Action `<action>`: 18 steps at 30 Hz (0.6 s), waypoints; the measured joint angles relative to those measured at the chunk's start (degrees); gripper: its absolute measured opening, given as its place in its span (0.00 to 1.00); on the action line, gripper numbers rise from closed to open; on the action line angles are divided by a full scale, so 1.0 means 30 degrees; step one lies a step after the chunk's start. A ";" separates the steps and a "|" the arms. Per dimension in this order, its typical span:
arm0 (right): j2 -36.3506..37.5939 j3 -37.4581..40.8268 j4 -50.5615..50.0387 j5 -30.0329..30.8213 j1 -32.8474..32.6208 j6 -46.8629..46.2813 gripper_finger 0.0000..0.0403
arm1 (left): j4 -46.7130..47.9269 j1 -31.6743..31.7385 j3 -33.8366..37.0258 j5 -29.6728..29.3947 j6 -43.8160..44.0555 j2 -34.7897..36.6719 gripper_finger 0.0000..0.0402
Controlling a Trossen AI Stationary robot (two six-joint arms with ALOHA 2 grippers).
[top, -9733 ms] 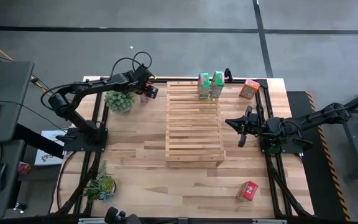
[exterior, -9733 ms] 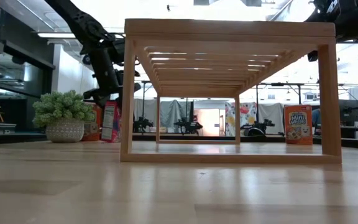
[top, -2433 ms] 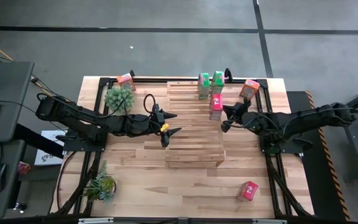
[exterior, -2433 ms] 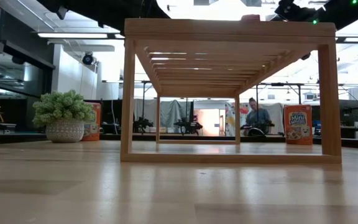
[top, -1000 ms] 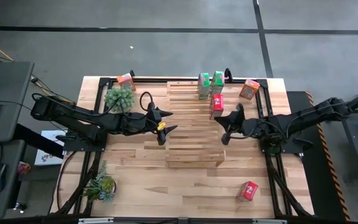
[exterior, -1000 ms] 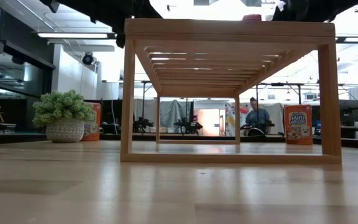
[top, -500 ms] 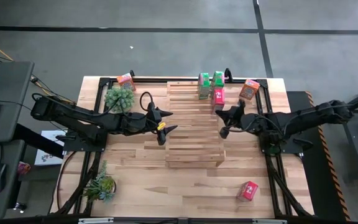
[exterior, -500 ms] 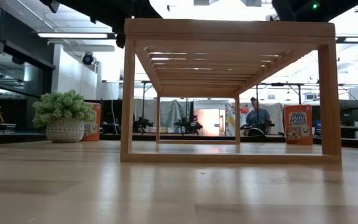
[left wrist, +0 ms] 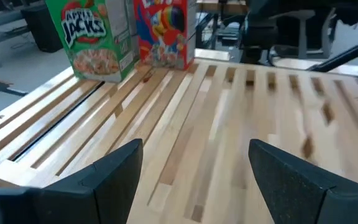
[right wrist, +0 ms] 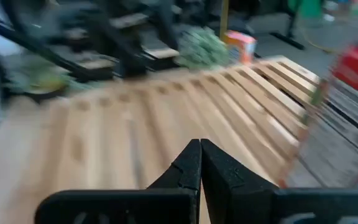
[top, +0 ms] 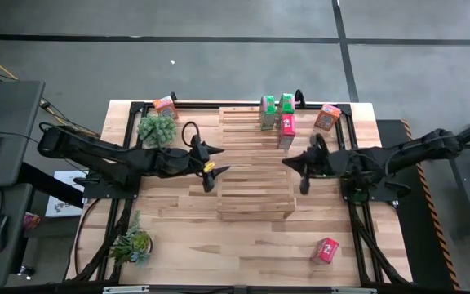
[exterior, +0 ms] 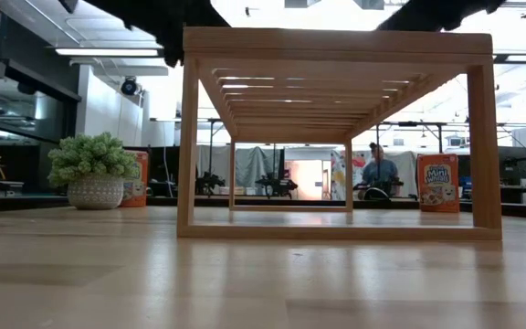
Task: Stack cereal on shelf
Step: Put the left orange cereal box on the shelf
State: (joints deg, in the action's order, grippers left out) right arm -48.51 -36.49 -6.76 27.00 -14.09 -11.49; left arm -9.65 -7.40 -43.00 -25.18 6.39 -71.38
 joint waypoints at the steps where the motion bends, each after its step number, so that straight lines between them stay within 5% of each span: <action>1: 0.0167 -0.0013 -0.0002 0.0192 -0.0497 -0.0007 0.00 | 0.0239 -0.0121 0.0000 0.0004 0.0000 0.0334 0.71; 8: 0.0691 -0.0013 -0.0833 0.3924 -0.3247 0.0001 0.00 | 0.2231 -0.1396 0.0000 -0.0339 -0.0340 0.2662 0.71; 18: 0.0691 -0.0013 -0.0825 0.5336 -0.4109 -0.0167 0.00 | 0.0456 -0.1879 0.1886 -0.4929 -0.1364 0.3080 0.71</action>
State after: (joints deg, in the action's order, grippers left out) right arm -46.44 -36.53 -9.23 43.01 -26.41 -11.99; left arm -8.29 -13.03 -37.35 -39.97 2.30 -62.14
